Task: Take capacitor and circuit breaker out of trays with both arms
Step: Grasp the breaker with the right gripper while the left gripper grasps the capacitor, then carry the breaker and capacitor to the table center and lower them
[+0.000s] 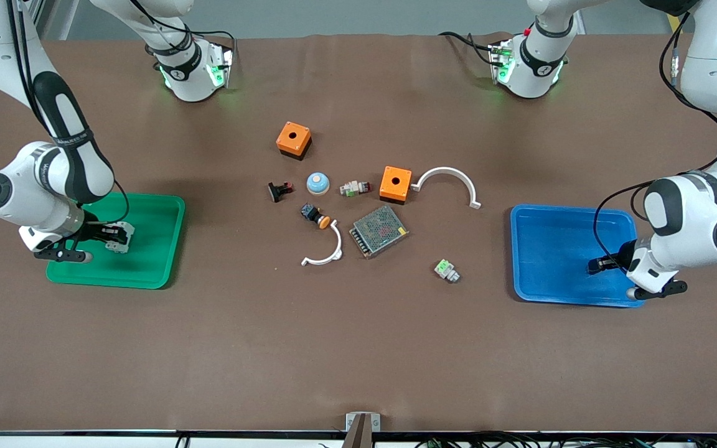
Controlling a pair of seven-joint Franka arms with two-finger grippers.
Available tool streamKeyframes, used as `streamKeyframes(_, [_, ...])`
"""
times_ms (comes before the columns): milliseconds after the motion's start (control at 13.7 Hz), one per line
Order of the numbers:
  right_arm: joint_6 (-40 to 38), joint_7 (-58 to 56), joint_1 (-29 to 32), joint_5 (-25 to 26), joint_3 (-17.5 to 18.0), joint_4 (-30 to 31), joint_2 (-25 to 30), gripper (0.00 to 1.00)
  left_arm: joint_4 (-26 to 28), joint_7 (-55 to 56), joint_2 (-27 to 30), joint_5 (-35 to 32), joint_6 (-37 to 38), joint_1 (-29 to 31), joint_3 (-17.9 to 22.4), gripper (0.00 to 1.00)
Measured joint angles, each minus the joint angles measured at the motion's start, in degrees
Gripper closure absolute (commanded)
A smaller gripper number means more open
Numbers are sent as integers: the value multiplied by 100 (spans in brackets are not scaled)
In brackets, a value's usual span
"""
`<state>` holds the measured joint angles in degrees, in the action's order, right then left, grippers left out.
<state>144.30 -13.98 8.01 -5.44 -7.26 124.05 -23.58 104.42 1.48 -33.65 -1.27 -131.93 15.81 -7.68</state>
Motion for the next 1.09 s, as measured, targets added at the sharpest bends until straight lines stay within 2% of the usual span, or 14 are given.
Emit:
streamKeyframes(73, [-6, -5, 15, 0, 0, 0, 0, 100, -2, 0, 0, 0, -12, 0, -1, 99])
streamKeyframes(219, [-102, 11, 10, -5, 15, -35, 8, 100, -35, 4, 11, 0, -23, -1, -16, 99])
streamKeyframes(365, [-567, 297, -99, -19, 67, -252, 77, 100, -104, 17, 145, 0, 105, -4, -62, 99])
streamKeyframes(511, [-1144, 896, -510, -22, 111, -621, 217, 100, -127, 88, 488, 0, 548, -6, -203, 99])
streamKeyframes(657, [-1472, 1713, -1167, -32, 148, -865, 354, 100, 38, 423, 916, 0, 887, -17, -482, 99])
streamKeyframes(803, [-1475, 2501, -1844, -36, 167, -934, 374, 100, 385, 948, 1224, 0, 951, -29, -877, 100])
streamKeyframes(1095, [-1301, 3474, -3019, -78, 176, -1019, 292, 100, 828, 2545, 1306, 0, 845, -123, -1776, 100])
